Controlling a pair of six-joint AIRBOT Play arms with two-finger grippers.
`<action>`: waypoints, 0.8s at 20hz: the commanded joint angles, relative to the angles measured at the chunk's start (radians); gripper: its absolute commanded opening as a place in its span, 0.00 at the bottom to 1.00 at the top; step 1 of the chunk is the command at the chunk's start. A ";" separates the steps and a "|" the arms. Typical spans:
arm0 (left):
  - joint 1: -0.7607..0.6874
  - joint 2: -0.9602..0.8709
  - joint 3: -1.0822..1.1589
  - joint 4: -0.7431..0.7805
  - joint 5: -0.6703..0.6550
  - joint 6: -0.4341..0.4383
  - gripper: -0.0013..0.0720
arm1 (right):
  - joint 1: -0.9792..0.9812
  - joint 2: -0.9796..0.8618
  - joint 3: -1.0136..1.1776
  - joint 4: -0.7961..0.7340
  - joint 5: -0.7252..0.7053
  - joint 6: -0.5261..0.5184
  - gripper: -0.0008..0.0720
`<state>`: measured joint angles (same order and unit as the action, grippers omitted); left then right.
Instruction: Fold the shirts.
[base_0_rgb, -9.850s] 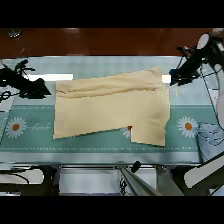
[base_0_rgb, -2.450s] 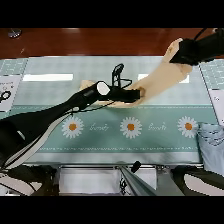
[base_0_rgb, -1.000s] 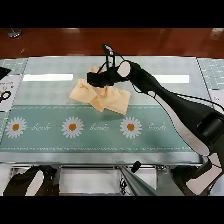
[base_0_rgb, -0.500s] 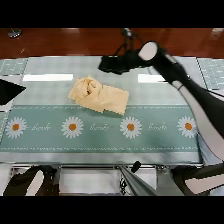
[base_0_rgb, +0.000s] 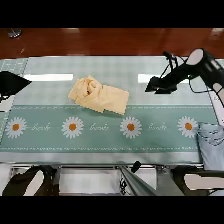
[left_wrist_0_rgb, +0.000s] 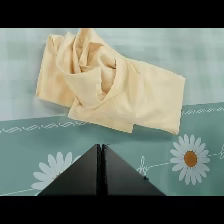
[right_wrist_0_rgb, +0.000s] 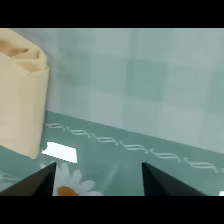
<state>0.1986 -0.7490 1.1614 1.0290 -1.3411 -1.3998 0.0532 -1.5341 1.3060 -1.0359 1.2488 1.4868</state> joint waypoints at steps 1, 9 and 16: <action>-0.001 -0.030 -0.002 -0.001 0.001 0.001 0.04 | -0.025 0.010 -0.210 0.358 -0.166 -0.109 0.86; -0.032 -0.029 -0.002 -0.001 0.005 0.004 0.05 | 0.164 -0.050 -0.245 0.368 -0.368 -0.101 0.85; -0.045 -0.024 -0.002 -0.034 0.006 0.004 0.05 | 0.280 -0.107 -0.245 0.374 -0.428 -0.072 0.83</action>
<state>0.1566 -0.7738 1.1595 1.0039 -1.3354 -1.3956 0.2852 -1.6207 1.0626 -0.6674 0.8696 1.3884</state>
